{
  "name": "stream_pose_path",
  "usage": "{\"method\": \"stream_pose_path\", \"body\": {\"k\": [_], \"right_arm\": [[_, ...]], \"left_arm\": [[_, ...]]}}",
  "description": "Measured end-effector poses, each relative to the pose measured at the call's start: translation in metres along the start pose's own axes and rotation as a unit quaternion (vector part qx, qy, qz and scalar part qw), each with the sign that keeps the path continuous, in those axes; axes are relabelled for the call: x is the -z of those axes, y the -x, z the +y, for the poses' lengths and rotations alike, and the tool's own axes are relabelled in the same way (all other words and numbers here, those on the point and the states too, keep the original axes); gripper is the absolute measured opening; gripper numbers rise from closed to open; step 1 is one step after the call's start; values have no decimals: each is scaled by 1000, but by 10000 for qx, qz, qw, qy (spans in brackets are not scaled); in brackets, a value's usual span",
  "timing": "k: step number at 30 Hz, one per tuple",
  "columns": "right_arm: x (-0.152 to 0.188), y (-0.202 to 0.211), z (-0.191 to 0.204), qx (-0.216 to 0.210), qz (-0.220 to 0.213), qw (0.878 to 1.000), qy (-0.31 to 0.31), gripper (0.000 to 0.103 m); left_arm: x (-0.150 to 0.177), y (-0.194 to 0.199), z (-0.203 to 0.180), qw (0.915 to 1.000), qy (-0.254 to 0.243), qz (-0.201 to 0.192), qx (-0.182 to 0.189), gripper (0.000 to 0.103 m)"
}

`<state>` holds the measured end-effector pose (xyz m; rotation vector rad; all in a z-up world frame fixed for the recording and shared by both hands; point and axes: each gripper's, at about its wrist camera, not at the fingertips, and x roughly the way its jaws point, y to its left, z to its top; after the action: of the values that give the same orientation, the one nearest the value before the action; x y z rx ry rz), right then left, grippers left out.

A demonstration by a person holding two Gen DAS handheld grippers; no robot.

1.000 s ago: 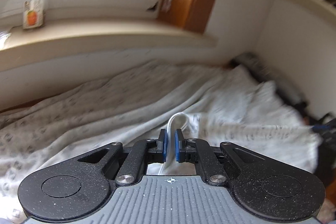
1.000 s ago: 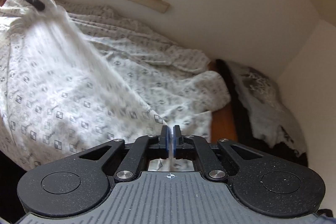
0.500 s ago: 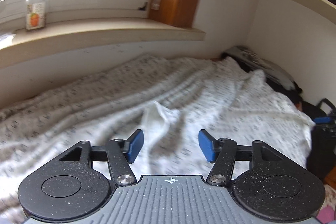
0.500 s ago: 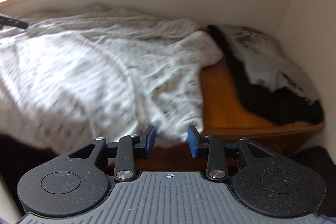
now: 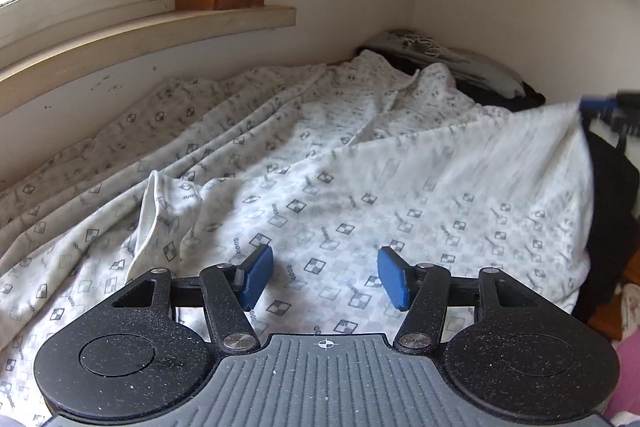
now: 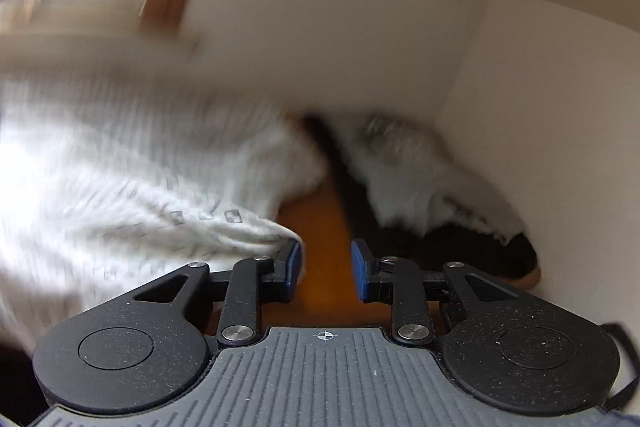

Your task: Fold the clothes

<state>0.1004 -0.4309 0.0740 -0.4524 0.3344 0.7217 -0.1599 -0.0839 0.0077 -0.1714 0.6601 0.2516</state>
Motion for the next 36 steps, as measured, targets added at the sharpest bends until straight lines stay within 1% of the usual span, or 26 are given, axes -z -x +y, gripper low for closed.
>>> {"method": "stream_pose_path", "body": {"k": [2, 4, 5, 7, 9, 10, 11, 13, 14, 15, 16, 18, 20, 22, 23, 25, 26, 28, 29, 30, 32, 33, 34, 36], "right_arm": [[3, -2, 5, 30, 138, 9993, 345, 28], [16, -9, 14, 40, 464, 9963, 723, 29], [24, -12, 15, 98, 567, 9950, 811, 29], [37, -14, 14, 408, 644, 9928, 923, 29], [44, -14, 3, 820, 575, 9912, 860, 28], [45, -12, -8, 941, 537, 9917, 695, 28], [46, -11, -17, 900, 538, 9931, 535, 29], [49, -11, -30, 458, 625, 9967, 224, 30], [52, -10, -33, 159, 678, 9975, 83, 30], [55, -10, -32, -159, 729, 9972, -15, 31], [58, -11, -27, -405, 765, 9962, -85, 35], [63, -14, -18, -845, 822, 9929, -185, 36], [63, -20, -5, -1083, 837, 9905, -129, 37], [61, -26, 9, -1085, 783, 9910, 69, 38], [58, -28, 12, -1102, 733, 9911, 122, 40], [49, -30, 12, -989, 521, 9936, 171, 41], [44, -32, 10, -724, 426, 9963, 183, 40], [36, -33, 2, 178, 316, 9989, 293, 41], [34, -32, 1, 472, 210, 9972, 534, 42], [33, -29, 1, 641, 142, 9953, 710, 41], [33, -22, 8, 691, 88, 9931, 944, 41], [34, -18, 12, 641, 62, 9922, 1068, 41], [34, -14, 14, 486, 25, 9924, 1126, 39], [34, -7, 15, 161, 14, 9924, 1221, 31]], "left_arm": [[1, 1, 2, 10000, -5, -5, 39, 60], [4, 2, 2, 9999, -122, -44, 60, 59], [6, 2, 2, 9998, -198, -68, 66, 59], [10, 4, 1, 9992, -387, -98, 68, 59], [11, 6, 3, 9991, -402, -94, 127, 59], [11, 7, 5, 9990, -403, -93, 162, 59], [12, 9, 6, 9990, -397, -95, 204, 59], [14, 12, 11, 9989, -354, -101, 306, 60], [14, 13, 13, 9988, -325, -105, 357, 60], [15, 15, 16, 9987, -292, -109, 403, 60], [16, 17, 18, 9986, -265, -111, 446, 60], [18, 21, 23, 9983, -242, -111, 522, 60], [19, 24, 28, 9980, -207, -111, 588, 60], [19, 26, 31, 9978, -173, -111, 636, 60], [19, 27, 33, 9977, -163, -111, 654, 60], [18, 27, 34, 9976, -155, -111, 660, 60], [18, 27, 34, 9977, -155, -109, 658, 60], [17, 26, 33, 9976, -174, -106, 664, 60], [17, 25, 33, 9975, -185, -105, 670, 60], [17, 25, 33, 9975, -194, -105, 668, 60], [18, 25, 32, 9976, -199, -108, 658, 60], [18, 25, 33, 9976, -195, -109, 660, 60], [18, 25, 33, 9975, -182, -111, 668, 60], [18, 25, 35, 9973, -123, -118, 712, 60]]}}
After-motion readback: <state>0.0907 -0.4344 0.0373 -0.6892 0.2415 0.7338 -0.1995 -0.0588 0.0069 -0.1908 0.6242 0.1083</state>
